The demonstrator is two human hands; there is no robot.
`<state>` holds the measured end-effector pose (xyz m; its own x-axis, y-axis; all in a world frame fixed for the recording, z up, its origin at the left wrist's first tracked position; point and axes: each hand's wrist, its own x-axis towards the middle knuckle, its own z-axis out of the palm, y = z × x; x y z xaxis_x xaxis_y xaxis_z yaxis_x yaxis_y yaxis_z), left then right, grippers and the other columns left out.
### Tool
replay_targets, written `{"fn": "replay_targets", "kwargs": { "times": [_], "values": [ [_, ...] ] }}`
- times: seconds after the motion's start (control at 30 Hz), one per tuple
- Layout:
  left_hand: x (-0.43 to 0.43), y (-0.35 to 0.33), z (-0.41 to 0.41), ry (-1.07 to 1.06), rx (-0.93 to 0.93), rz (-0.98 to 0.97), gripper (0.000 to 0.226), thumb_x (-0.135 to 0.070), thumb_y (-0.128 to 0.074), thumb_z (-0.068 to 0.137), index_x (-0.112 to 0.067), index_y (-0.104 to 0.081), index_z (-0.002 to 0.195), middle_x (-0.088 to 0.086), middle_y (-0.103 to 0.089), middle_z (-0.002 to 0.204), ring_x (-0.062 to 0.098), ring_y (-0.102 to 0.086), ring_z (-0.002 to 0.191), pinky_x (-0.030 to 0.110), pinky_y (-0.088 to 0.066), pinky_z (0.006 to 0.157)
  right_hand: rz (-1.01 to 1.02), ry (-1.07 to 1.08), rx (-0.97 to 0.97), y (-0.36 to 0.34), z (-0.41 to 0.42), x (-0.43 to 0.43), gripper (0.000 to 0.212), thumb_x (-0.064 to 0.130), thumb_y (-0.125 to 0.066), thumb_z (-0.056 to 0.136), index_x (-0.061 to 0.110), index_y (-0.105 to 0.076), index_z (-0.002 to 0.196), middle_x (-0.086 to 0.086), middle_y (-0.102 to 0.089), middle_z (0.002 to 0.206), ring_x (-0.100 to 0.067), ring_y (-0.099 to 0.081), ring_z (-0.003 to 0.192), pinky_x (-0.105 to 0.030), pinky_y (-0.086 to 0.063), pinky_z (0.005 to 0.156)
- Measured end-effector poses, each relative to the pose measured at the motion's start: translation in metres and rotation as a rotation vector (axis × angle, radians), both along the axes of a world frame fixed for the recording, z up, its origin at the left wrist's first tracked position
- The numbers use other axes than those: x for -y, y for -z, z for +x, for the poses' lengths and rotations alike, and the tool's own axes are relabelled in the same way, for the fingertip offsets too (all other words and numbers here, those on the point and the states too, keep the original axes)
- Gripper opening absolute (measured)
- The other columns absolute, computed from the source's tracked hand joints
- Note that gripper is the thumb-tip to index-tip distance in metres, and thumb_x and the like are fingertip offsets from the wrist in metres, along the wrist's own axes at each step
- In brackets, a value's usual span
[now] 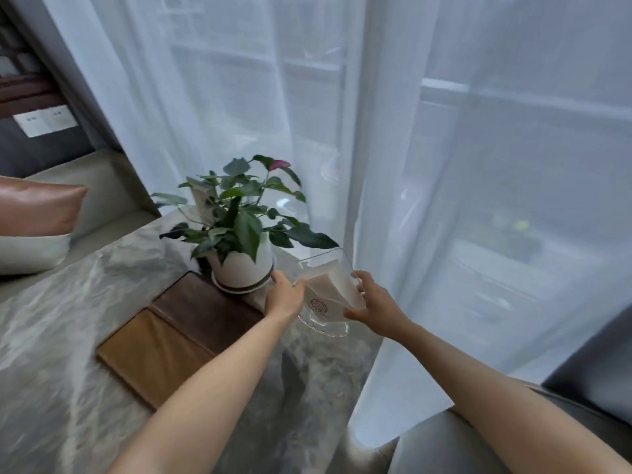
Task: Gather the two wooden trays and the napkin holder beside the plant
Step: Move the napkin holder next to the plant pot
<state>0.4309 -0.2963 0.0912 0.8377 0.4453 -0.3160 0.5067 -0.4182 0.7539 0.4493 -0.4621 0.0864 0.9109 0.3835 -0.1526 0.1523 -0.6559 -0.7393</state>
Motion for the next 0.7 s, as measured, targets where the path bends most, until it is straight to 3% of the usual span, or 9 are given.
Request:
{"fn": "replay_targets", "kwargs": {
  "times": [0.17,0.5,0.7],
  "values": [
    [0.018,0.013,0.022,0.038,-0.056,0.019,0.04,-0.028,-0.043,0.097,0.001,-0.032,0.123,0.026,-0.052,0.129,0.04,-0.052,0.115,0.043,-0.044,0.092,-0.015,0.033,-0.045,0.011,0.02,0.016,0.071,0.007,-0.069,0.075,0.008,-0.029,0.134,-0.02,-0.055,0.124,-0.034,-0.055,0.109,-0.038,-0.045,0.089],
    [0.028,0.029,0.04,0.058,-0.099,0.04,0.046,-0.027,-0.043,0.097,0.001,-0.028,0.131,0.025,-0.05,0.131,0.039,-0.051,0.116,0.037,-0.038,0.078,-0.059,0.037,-0.08,0.027,0.036,0.024,0.07,0.007,-0.068,0.077,0.007,-0.027,0.134,-0.021,-0.053,0.122,-0.032,-0.051,0.102,-0.03,-0.039,0.08],
    [0.024,0.034,0.036,0.073,-0.109,0.042,0.048,-0.03,-0.042,0.098,0.001,-0.028,0.131,0.026,-0.051,0.131,0.04,-0.051,0.117,0.039,-0.043,0.084,-0.077,0.028,-0.099,0.03,0.034,0.023,0.073,0.008,-0.068,0.077,0.008,-0.025,0.136,-0.02,-0.052,0.122,-0.034,-0.052,0.108,-0.034,-0.042,0.086]
  ]
}}
